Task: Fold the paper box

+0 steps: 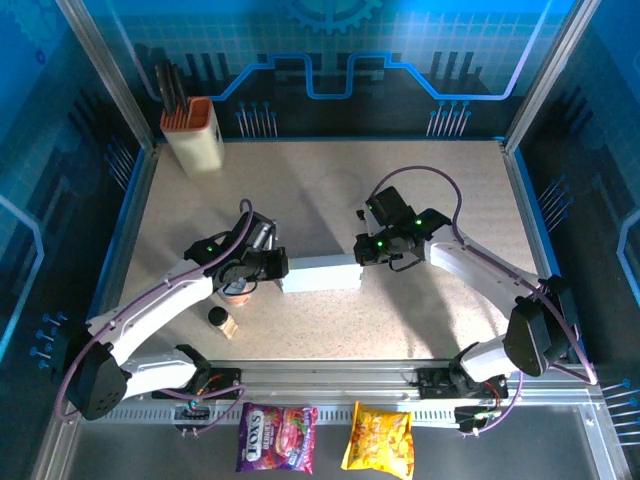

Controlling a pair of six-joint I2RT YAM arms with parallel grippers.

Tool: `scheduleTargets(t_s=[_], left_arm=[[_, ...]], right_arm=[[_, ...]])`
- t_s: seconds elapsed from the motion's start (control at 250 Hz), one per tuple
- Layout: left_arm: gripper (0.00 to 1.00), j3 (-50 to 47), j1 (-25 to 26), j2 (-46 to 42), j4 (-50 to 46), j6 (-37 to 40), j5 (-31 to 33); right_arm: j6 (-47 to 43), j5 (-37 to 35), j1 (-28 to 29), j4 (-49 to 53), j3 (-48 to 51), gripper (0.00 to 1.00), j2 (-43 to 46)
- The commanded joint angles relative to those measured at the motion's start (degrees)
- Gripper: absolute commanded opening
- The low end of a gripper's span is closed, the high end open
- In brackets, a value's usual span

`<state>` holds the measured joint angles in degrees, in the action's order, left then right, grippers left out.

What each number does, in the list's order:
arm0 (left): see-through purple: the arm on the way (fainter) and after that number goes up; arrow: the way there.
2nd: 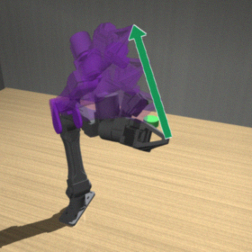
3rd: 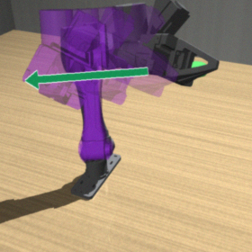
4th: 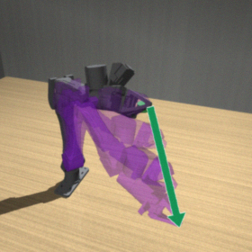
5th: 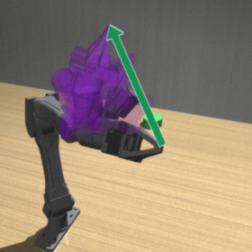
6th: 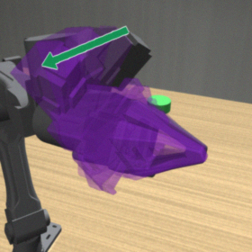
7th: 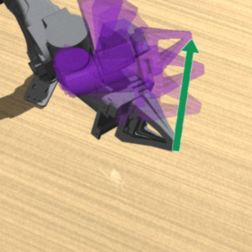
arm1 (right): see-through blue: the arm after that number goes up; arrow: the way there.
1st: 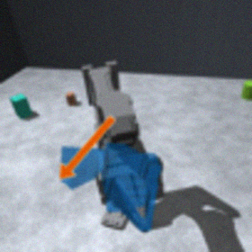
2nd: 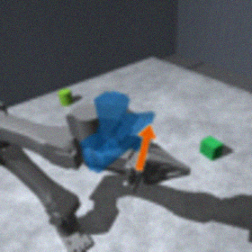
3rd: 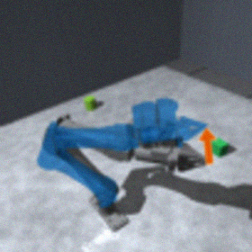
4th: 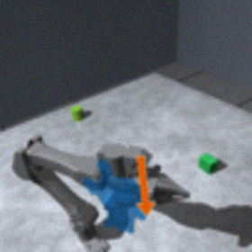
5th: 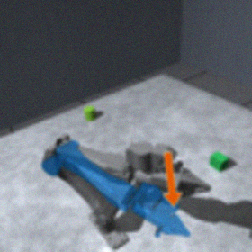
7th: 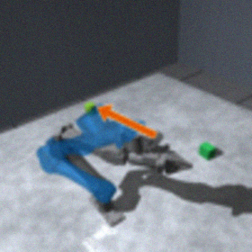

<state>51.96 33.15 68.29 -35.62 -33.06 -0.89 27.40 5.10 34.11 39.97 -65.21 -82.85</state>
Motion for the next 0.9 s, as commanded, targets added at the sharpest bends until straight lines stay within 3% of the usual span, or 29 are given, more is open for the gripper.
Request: scheduleTargets(t_s=[0.0,0.212,0.471,0.615,0.743,0.895], left_arm=[[0.09,-3.23,-0.12,2.63,-6.53,0.21,0.36],[0.1,1.18,-0.62,1.49,-6.1,1.07,0.08],[0.32,7.95,-2.46,-1.42,-7.22,1.31,0.79],[0.49,8.12,-3.64,-1.52,-8.39,1.36,0.96],[0.57,5.61,-4.83,-0.94,-6.44,0.05,-2.22],[0.64,1.89,-5.5,-0.07,-1.83,-2.27,-7.06]], right_arm=[[-0.4,-3.35,0.43,4.69,4.09,0.07,-3.01],[-0.92,-2.15,0.35,4.86,0.02,0.11,-0.67],[-3.15,0.08,-1.62,8.76,-8.26,0.27,-0.24],[-3.07,4.21,-3.29,8.99,-7.1,0.41,0.41],[-2.15,7.44,-4.0,7.33,-3.95,0.53,0.62],[-0.45,12.47,-4.75,3.76,-0.33,0.59,0.15]])
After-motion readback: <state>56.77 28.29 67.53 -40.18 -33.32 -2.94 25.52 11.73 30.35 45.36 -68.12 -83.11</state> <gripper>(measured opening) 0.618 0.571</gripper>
